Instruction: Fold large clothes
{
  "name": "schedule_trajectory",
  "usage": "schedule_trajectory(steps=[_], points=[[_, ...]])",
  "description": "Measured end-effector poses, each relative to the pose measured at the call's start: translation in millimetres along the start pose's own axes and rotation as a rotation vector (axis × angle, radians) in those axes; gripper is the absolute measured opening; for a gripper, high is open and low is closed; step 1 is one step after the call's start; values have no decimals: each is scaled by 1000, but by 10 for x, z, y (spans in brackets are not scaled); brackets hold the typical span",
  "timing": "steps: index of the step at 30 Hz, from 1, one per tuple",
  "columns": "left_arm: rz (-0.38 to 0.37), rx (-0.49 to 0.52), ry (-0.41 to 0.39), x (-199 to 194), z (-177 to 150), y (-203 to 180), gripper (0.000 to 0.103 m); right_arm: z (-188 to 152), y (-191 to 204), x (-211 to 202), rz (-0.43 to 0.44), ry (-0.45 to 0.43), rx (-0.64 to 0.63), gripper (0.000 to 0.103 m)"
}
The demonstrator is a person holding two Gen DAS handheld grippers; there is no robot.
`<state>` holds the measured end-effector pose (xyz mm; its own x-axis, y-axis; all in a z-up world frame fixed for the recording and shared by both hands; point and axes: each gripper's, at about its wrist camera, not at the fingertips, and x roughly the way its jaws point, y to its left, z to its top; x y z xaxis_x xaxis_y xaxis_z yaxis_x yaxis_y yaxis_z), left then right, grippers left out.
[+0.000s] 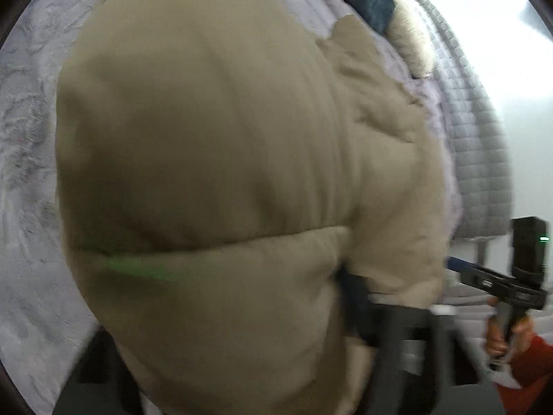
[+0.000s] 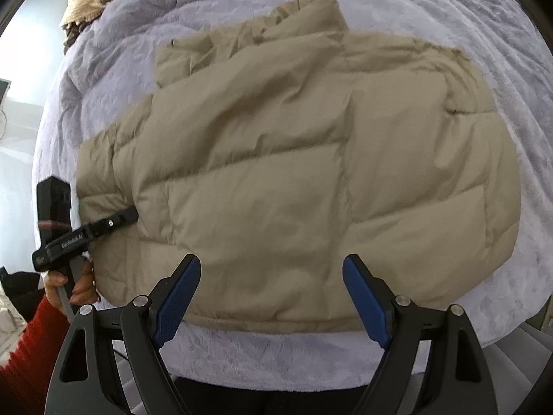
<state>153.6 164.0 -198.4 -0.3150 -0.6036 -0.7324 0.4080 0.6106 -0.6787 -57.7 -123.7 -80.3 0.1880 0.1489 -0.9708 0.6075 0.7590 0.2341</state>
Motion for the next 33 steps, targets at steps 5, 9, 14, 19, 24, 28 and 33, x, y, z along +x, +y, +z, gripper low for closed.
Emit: schedule_trajectory(steps=[5,9,14,19,24,28,33], points=[[10,17,-42,-164,-14,-234,29,118,-102,-78,19,-75,19,70],[41,14,-61,-285,7,-444,27,226,-166,42,75,-108,15,16],[101,22,-69,-541,-41,-849,24,379,-238,356,87,-150,7,11],[117,68,-75,-755,-100,-1608,24,599,-326,593,175,-155,42,11],[122,137,-68,-608,-81,-2492,24,787,-312,806,238,-135,32,9],[214,204,-51,-252,-44,-3102,24,857,-386,935,314,-107,57,4],[280,242,-42,127,31,-3555,24,907,-579,942,389,-62,109,0]])
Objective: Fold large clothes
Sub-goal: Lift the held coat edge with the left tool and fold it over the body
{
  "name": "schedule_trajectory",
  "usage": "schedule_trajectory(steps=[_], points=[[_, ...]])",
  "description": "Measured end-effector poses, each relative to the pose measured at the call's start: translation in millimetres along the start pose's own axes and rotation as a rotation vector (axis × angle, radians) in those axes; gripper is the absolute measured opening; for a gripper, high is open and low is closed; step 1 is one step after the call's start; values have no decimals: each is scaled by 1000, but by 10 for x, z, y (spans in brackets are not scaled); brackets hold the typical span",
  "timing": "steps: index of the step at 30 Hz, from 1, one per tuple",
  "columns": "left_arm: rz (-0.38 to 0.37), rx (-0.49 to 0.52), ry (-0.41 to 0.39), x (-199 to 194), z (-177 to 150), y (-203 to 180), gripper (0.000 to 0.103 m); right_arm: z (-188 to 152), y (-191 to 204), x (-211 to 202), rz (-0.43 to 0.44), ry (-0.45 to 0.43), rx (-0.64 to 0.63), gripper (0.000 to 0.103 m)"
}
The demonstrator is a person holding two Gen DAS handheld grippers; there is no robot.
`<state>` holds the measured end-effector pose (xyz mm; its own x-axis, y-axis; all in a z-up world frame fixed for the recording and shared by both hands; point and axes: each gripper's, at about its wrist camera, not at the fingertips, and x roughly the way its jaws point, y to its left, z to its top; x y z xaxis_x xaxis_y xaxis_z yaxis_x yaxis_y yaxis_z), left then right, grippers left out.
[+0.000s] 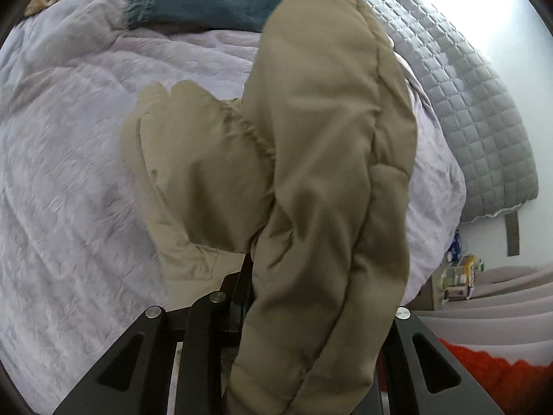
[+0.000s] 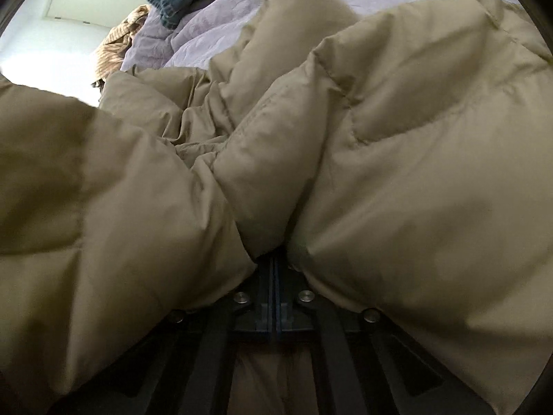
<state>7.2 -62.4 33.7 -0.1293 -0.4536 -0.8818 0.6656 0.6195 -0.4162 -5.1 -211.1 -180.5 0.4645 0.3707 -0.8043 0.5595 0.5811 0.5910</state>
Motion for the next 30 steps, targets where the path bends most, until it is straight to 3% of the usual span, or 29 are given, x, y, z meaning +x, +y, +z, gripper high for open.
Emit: schedule_trajectory(steps=[6,9,12,17,19,22,23,25,27,30], points=[[36,41,50,280,49,-287,25,22,-334,-703,3,-71,46,1],[18,64,84,529,72,-425,33,-50,-662,-1109,-2,-138,126,2],[-74,82,132,898,161,-585,57,-232,-976,-1419,-59,-188,190,2],[-157,131,209,1489,252,-777,57,-573,-1283,-1664,-156,-207,244,2],[-206,122,236,1682,300,-797,76,-719,-1410,-1773,-150,-204,273,2],[-281,88,268,1916,395,-817,79,-834,-1458,-1886,-138,-206,285,3],[-290,79,276,1972,407,-850,79,-886,-1448,-1947,-122,-214,280,6],[-304,56,289,2081,471,-879,79,-987,-1426,-2062,-99,-227,263,26],[-314,48,297,2151,502,-882,79,-1095,-1347,-2221,-72,-257,226,65],[-311,57,299,2191,528,-929,79,-1229,-1160,-2349,21,-279,155,68]])
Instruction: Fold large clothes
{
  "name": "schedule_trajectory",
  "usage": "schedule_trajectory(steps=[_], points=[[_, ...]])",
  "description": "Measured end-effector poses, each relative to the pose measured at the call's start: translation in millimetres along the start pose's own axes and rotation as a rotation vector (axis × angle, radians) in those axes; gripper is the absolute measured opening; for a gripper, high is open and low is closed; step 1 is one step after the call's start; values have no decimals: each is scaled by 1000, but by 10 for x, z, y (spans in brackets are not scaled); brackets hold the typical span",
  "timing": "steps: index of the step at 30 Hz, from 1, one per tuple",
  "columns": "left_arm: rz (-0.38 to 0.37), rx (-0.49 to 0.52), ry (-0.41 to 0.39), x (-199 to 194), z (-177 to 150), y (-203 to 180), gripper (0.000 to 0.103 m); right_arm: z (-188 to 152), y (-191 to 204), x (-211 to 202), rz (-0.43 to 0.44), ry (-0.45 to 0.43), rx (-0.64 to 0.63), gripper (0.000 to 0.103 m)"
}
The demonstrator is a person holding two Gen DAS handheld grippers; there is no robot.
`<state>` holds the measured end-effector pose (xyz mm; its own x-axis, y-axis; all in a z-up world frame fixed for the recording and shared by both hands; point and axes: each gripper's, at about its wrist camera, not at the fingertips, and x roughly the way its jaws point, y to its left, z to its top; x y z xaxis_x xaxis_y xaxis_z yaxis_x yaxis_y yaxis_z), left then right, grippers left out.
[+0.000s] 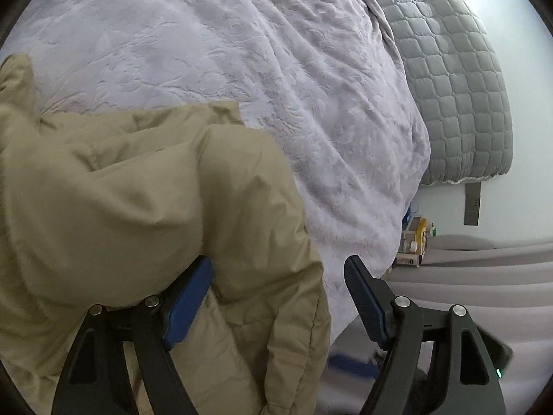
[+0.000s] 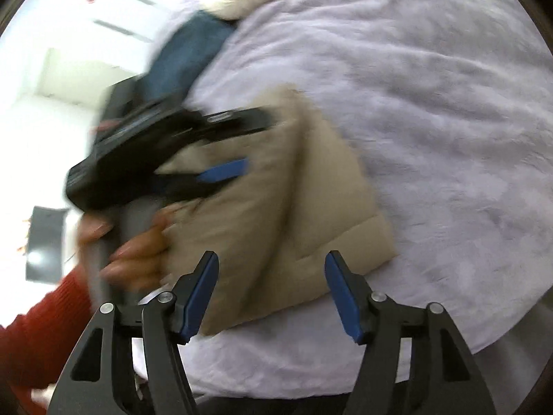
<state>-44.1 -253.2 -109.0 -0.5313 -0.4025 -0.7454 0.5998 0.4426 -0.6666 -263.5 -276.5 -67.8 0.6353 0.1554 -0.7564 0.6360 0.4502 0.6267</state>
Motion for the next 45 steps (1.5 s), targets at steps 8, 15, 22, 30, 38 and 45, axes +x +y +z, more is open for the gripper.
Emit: schedule_trajectory(steps=[8,15,22,30,38,45], points=[[26,22,-7,-86,39,-107,79,-372,496,354,65,127,-177,70],[264,117,-383,-1130,-191,-201,79,-208,61,453,-93,46,28,53],[582,-70,-426,-1421,-331,766,79,-170,-412,584,-122,75,184,53],[669,-33,-384,-728,-81,795,85,-65,-568,456,-136,68,223,53],[708,-41,-373,-614,27,700,85,352,-269,-421,-217,-175,104,53],[729,-41,-380,-599,-1,678,85,787,385,56,-164,-114,-135,48]])
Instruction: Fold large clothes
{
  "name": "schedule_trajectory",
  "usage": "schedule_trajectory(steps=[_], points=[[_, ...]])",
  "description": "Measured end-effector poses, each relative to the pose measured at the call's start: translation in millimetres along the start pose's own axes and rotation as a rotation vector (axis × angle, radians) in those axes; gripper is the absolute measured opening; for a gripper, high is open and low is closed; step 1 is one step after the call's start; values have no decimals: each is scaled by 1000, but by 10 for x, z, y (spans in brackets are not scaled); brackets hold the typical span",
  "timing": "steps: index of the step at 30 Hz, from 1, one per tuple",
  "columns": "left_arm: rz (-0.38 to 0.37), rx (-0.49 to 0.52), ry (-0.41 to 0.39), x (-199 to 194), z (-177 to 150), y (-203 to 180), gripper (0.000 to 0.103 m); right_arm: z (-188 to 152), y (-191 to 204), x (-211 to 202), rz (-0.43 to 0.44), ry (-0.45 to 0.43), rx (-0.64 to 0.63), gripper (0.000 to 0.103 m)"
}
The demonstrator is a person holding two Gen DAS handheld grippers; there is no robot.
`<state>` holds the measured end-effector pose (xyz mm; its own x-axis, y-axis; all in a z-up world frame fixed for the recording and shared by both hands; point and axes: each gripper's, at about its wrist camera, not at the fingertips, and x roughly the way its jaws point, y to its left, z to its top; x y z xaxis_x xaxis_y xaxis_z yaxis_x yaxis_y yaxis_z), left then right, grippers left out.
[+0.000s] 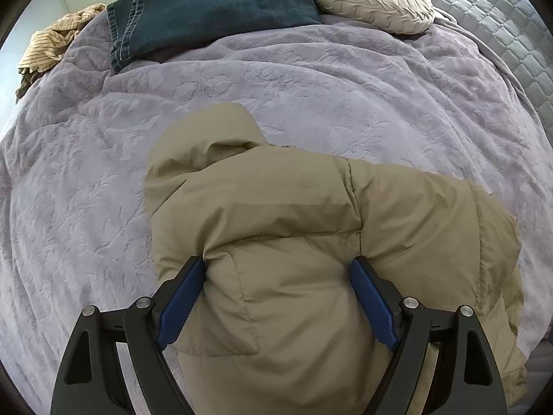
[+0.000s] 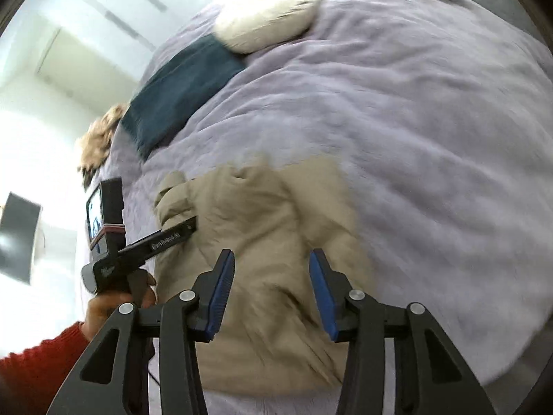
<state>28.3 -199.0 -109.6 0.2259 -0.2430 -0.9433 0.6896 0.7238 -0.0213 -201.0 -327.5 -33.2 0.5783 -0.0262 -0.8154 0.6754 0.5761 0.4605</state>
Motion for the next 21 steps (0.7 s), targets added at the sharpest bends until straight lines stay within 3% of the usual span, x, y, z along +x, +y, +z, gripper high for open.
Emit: schedule_trajectory(steps=[4,6,8,10,11,12,14,17,21], points=[[10,-8,-4,-16,-18,-15,85,203,10,516,26,75,18,48],[9,-11,-6,-34,-25,-5,85,310,-86,773,-9,116,37,49],[0,-21,-6,-59,-29,34,85,331,-261,920,63,154,106,49],[-7,-36,-4,-83,-26,92,85,331,-482,1049,189,209,231,49],[-14,-47,-4,-101,-27,125,85,341,-514,1075,229,219,248,44],[-20,-60,-5,-125,-30,167,85,340,-520,1074,248,220,239,23],[-21,-73,-2,-129,-41,189,85,334,-499,1061,214,215,186,14],[8,-57,-1,-85,-36,80,85,276,-525,1153,115,214,143,11],[76,13,-8,-17,-22,-167,85,185,-591,1355,43,212,72,7]])
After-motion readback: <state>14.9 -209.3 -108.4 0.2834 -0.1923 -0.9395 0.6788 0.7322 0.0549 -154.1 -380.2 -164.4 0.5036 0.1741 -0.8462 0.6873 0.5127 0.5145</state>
